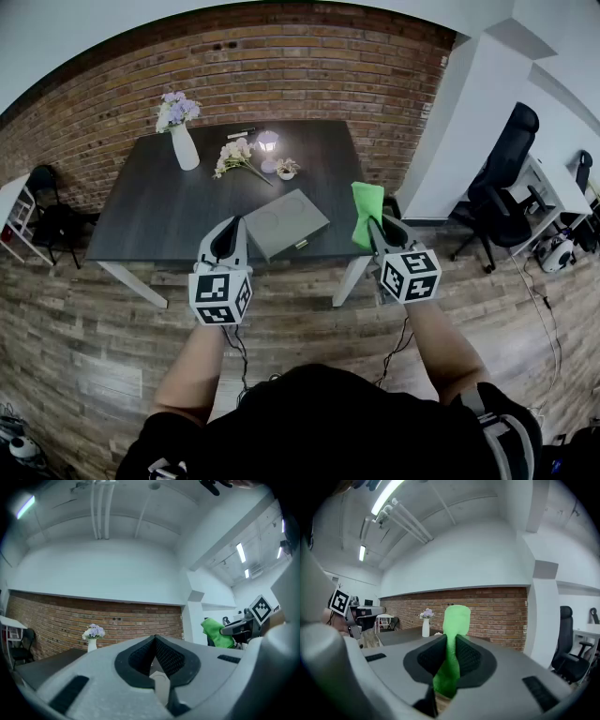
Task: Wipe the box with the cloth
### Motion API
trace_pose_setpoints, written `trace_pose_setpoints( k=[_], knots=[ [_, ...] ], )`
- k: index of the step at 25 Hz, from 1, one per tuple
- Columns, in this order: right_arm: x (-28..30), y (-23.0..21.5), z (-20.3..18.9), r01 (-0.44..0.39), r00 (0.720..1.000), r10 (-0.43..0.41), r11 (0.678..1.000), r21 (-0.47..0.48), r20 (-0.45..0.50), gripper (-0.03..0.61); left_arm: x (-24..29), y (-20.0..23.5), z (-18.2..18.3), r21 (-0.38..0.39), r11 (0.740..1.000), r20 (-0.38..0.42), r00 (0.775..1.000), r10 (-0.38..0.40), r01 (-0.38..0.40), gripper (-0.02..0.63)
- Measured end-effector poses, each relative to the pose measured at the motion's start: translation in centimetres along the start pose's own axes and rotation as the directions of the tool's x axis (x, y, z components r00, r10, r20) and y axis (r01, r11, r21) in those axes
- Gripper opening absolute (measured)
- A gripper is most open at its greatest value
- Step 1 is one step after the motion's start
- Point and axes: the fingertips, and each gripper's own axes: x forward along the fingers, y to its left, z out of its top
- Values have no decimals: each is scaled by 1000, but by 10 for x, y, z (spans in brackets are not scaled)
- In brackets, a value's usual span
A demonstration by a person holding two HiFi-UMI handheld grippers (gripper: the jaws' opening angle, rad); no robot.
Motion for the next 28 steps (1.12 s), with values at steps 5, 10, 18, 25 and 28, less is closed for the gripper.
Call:
trace_pose_setpoints(
  k=[5,10,18,25,28],
  knots=[
    [24,19,6,-13,1000,14,1000,-26,10,55,10,26,-3,-11,1000,5,1000,1,-1,6],
    [37,37,1,-20,1000,19,999,-35,-25,55,9,41,-19,-29,1000,-32,999,-9,8,6],
    [71,100,-35,-137,982,124,987,-86,-145,55,-4,69,-69,-52,996,-145,986,-76,70,7],
    [109,195,-82,-347,904,284,924,-158,-320,55,-51,107,-114,-107,992,-204,975,-89,68,8],
    [122,244,-103,-482,838,380,853,-203,-393,55,-75,118,-144,-148,989,-258,964,-60,22,7]
  ],
)
